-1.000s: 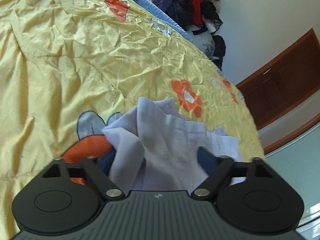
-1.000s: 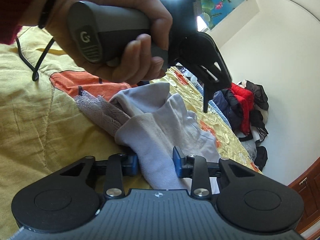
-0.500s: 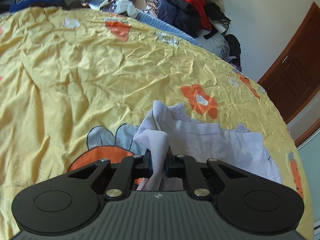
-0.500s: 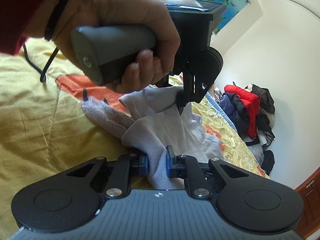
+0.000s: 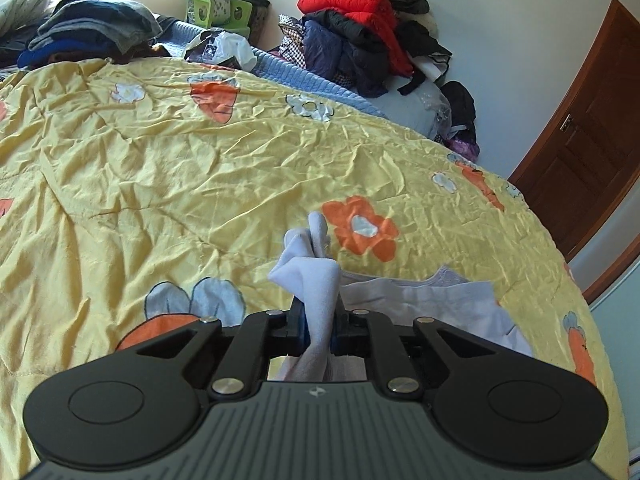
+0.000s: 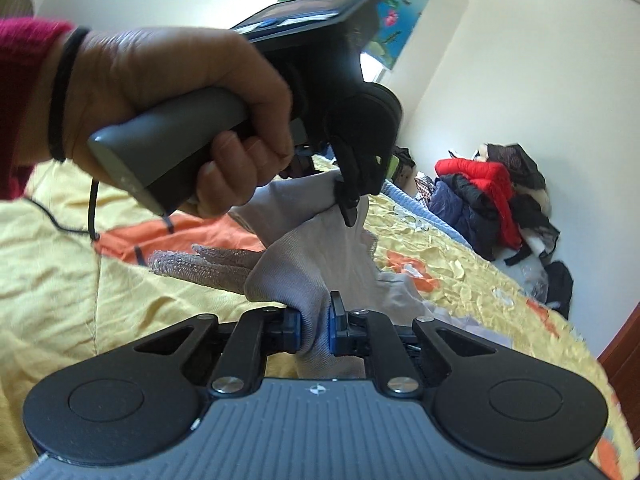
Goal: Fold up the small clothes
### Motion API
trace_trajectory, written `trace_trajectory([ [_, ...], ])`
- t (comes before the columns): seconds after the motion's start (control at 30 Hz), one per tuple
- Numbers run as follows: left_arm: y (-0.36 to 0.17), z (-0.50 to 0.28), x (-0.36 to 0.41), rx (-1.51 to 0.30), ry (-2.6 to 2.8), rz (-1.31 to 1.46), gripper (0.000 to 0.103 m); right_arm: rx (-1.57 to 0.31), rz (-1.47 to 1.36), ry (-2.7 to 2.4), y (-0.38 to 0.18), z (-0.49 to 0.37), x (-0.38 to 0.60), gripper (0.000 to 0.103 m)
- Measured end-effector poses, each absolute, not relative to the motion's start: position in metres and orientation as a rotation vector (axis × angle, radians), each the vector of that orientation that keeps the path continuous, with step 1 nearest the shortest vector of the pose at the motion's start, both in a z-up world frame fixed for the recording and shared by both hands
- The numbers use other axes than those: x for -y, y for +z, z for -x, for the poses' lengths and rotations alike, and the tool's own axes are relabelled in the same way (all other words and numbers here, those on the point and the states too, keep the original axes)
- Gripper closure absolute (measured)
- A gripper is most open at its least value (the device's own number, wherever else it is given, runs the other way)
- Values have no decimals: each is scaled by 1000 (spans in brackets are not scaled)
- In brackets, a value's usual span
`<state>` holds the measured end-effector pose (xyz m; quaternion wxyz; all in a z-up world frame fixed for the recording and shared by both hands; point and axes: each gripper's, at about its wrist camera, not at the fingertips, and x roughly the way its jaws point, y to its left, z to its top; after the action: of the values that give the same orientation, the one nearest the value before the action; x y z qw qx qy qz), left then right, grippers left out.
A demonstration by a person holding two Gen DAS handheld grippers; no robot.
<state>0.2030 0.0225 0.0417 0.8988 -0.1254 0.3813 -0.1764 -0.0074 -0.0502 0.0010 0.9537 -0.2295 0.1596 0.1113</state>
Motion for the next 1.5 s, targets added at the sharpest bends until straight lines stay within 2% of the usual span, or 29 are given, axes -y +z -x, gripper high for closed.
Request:
trace_trajectory([
  [0.63, 76, -189, 52, -743, -429, 258, 93, -314, 105, 127, 22, 11, 152, 90],
  [1.5, 42, -200, 185, -831, -481, 70, 92, -376, -226, 49, -9, 7, 258, 90],
])
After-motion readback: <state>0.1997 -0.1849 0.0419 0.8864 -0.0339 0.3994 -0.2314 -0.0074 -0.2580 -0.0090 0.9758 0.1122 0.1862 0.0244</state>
